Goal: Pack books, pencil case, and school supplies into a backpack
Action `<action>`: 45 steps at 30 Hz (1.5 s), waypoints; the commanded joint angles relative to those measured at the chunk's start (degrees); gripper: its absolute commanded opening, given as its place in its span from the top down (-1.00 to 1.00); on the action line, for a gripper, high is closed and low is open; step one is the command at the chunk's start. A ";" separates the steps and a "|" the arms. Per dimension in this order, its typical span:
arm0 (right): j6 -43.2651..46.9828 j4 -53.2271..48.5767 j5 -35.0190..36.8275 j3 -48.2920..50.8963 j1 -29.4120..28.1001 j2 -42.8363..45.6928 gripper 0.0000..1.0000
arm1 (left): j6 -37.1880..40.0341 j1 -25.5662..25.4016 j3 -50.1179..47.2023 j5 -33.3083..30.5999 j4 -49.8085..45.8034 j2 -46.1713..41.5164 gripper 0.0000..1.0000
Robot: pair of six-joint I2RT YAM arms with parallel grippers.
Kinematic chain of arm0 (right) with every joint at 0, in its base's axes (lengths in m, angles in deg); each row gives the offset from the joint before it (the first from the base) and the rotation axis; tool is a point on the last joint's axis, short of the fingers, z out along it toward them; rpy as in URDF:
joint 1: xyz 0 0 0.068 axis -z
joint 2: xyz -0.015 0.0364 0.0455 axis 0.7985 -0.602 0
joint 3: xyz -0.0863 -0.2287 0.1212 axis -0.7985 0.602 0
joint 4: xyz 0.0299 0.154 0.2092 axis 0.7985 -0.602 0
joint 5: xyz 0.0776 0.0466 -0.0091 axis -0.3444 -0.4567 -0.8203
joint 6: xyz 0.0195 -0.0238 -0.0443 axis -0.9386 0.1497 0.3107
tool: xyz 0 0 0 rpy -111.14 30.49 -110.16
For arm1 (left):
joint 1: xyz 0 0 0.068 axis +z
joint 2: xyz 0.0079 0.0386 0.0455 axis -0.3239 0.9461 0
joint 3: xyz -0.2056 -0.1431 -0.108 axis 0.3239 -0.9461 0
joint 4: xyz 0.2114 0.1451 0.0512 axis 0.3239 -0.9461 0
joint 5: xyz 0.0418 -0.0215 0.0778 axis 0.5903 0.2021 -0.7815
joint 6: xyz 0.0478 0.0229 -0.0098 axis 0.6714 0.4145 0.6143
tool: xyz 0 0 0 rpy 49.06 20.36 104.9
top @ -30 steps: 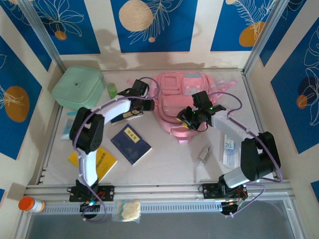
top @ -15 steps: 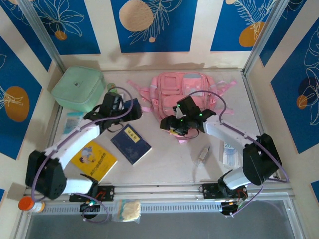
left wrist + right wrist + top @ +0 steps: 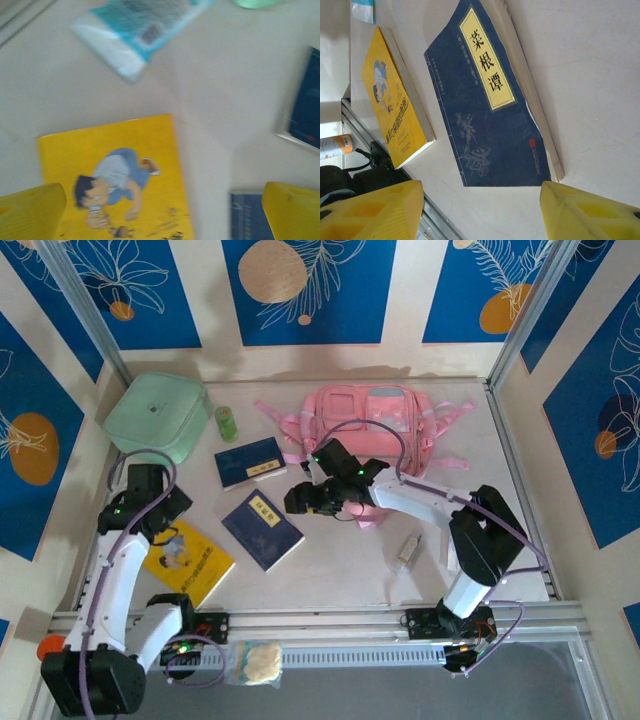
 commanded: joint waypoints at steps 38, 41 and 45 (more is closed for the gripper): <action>1.16 -7.06 9.54 -6.30 -4.73 -3.04 -0.82 | 2.46 21.23 -26.05 33.43 28.23 2.31 -0.95; 0.92 -7.19 10.00 -5.89 -4.72 -2.51 -0.88 | 0.15 16.93 -25.83 33.77 29.74 1.51 -0.92; 0.53 -7.34 9.89 -5.84 -4.73 -2.49 -0.93 | -3.63 9.66 -25.14 32.91 33.26 1.91 -0.90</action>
